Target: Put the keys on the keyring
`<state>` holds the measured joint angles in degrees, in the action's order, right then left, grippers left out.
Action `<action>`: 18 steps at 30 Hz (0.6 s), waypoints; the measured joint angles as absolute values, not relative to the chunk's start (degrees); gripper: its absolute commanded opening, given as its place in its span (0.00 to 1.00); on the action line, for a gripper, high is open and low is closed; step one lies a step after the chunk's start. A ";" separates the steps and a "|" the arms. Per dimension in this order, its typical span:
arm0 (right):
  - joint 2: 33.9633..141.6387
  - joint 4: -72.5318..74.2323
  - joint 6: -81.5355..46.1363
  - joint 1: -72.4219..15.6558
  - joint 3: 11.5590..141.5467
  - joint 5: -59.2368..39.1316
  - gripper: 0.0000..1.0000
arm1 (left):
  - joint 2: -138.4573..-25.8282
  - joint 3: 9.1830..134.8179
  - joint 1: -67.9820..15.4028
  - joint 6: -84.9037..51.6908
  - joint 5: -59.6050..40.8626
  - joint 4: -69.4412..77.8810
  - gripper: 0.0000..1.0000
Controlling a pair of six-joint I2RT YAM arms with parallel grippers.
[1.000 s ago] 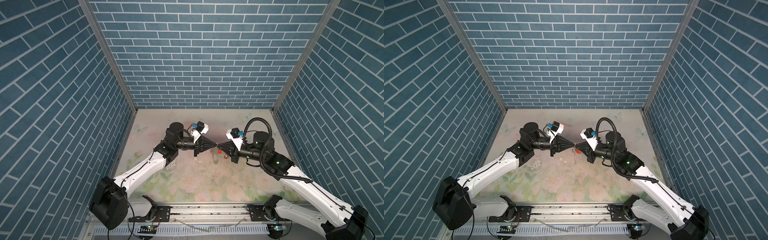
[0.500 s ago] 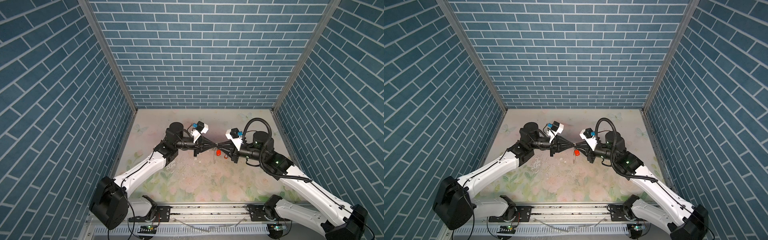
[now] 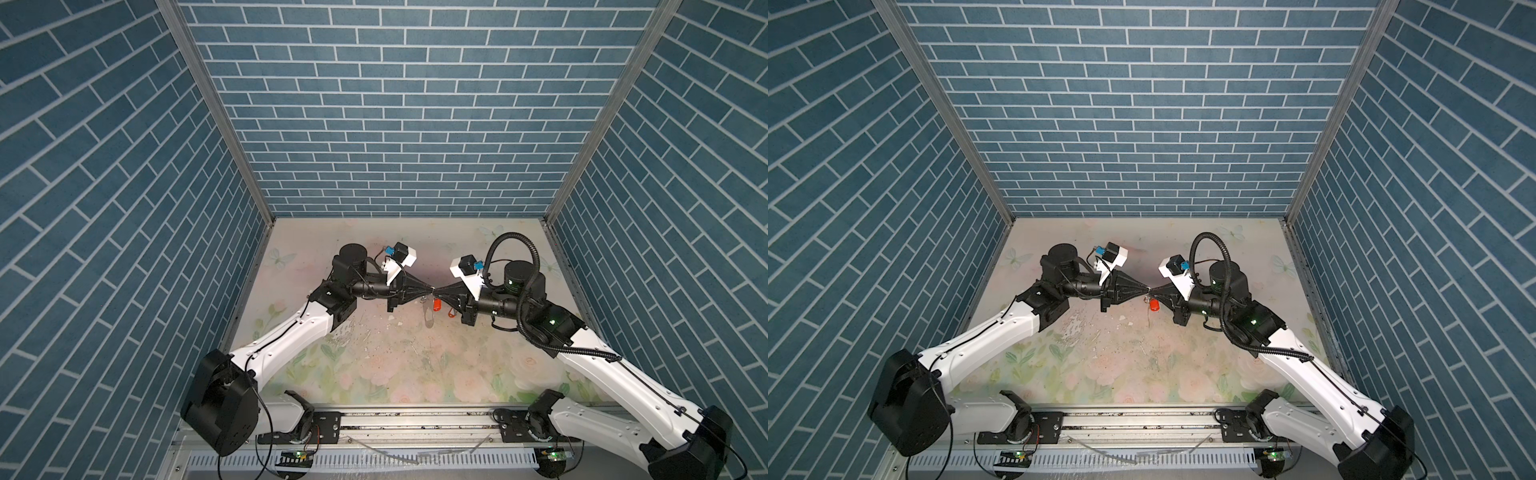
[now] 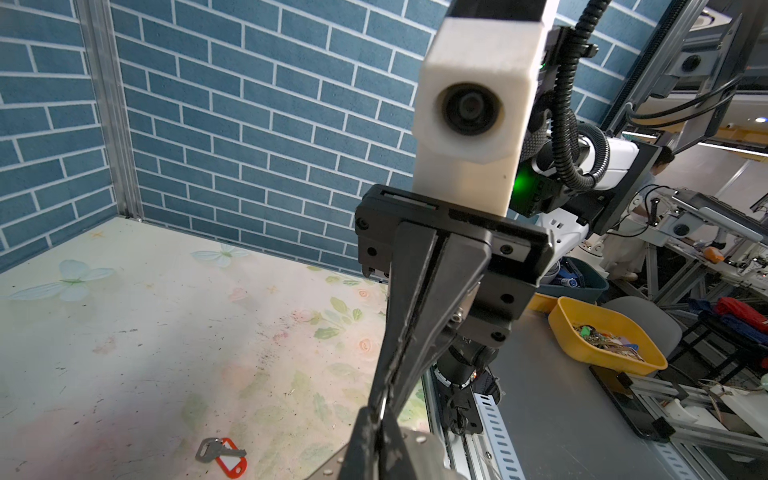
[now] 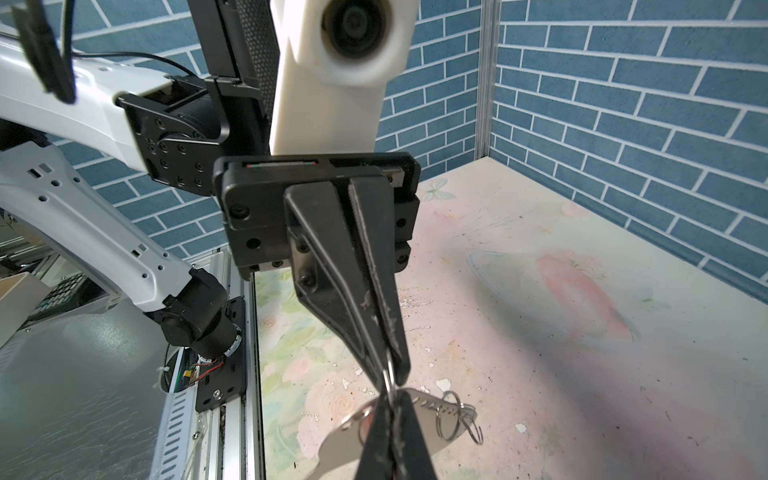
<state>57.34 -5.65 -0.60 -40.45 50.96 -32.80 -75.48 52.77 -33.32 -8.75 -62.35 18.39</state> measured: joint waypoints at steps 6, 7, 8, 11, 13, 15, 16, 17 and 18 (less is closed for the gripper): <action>59.05 -11.03 2.07 -40.77 54.15 -31.53 0.00 | -72.31 53.47 -33.89 -4.54 -58.59 10.41 0.25; 59.44 -12.23 2.57 -40.80 55.13 -31.18 0.00 | -71.40 53.76 -33.91 -3.60 -57.45 8.62 0.25; 59.81 -13.39 3.11 -40.82 56.01 -30.94 0.00 | -70.43 54.24 -33.91 -2.66 -56.12 6.76 0.25; 61.32 -17.52 4.71 -40.82 58.98 -30.00 0.00 | -67.94 56.21 -33.93 0.19 -52.29 1.41 0.26; 62.76 -20.82 5.91 -40.82 61.30 -29.61 0.00 | -66.70 57.78 -33.98 1.96 -49.74 -2.24 0.27; 64.45 -24.25 7.14 -40.82 63.79 -29.26 0.00 | -65.91 59.02 -34.09 3.31 -47.24 -5.34 0.27; 65.41 -26.15 7.92 -40.82 65.28 -29.10 0.00 | -65.54 59.42 -34.17 3.92 -45.84 -6.76 0.27; 66.17 -27.57 8.40 -40.82 66.46 -29.04 0.00 | -65.30 59.66 -34.26 4.43 -44.82 -7.86 0.28; 67.20 -29.54 9.28 -40.82 68.14 -28.95 0.00 | -65.14 59.79 -34.37 4.80 -43.88 -8.91 0.28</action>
<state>67.20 -29.54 9.28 -40.82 68.14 -28.95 -65.14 59.79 -34.37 4.80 -43.88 -8.91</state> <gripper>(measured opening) 0.045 0.275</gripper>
